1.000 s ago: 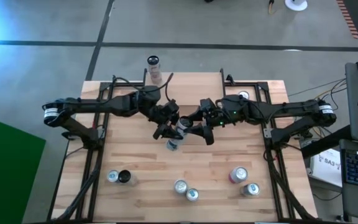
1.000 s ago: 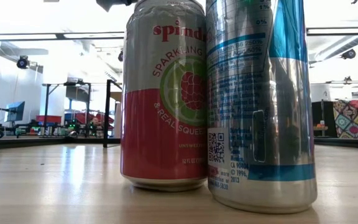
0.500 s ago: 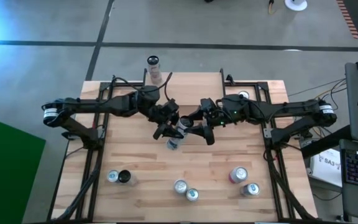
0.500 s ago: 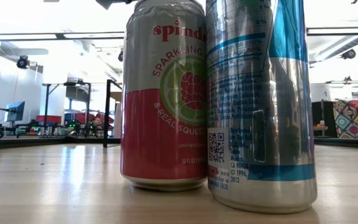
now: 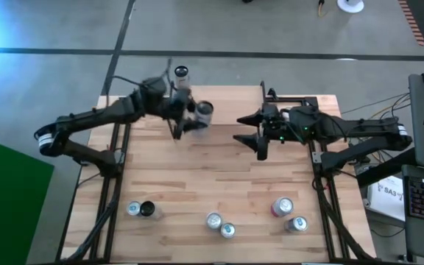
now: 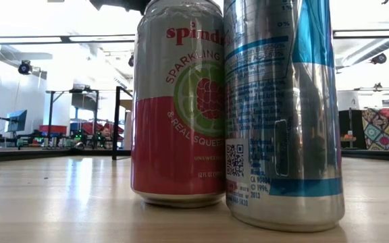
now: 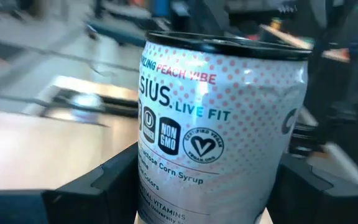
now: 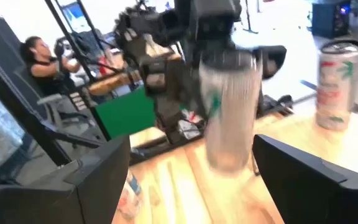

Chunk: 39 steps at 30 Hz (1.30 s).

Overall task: Place canned beverage on shelf
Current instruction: Put the top white-pink soda can on the shelf aligned with the other white-pink soda can

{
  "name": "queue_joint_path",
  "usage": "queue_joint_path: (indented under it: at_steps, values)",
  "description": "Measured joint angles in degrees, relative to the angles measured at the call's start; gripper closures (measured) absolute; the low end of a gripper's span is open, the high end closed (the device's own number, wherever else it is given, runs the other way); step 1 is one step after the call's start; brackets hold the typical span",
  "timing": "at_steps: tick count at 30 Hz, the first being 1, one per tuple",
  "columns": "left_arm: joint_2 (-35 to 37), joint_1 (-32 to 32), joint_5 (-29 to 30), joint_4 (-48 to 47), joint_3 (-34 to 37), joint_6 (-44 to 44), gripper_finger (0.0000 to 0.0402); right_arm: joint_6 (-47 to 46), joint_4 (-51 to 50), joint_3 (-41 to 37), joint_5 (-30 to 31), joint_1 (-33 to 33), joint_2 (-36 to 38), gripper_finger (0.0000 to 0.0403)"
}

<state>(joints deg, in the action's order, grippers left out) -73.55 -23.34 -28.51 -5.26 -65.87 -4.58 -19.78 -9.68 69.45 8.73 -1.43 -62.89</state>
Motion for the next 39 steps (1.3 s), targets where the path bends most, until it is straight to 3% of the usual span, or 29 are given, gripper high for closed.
queue_joint_path:
  at_steps: [10, 23, 31, 39]
  values:
    - [2.4, -11.4, -1.4, -6.6, 5.6, 14.2, 0.0149, 0.4, -1.9, 0.0, 0.4, -0.4, -2.4, 0.0077]
    - [1.6, -24.1, -12.9, 14.6, 16.2, 12.4, 0.0149, 1.1, -2.0, 0.2, 2.9, -0.4, -5.2, 0.0077]
    - [1.2, -28.6, -13.6, 24.5, 21.2, 11.5, 0.0149, 2.9, -2.0, 0.3, 3.5, -0.4, -5.2, 0.0077]
    - [1.2, -28.9, -14.2, 27.3, 24.2, 11.5, 0.0145, 2.3, -2.0, 0.3, 4.9, -0.4, -5.3, 0.0076]
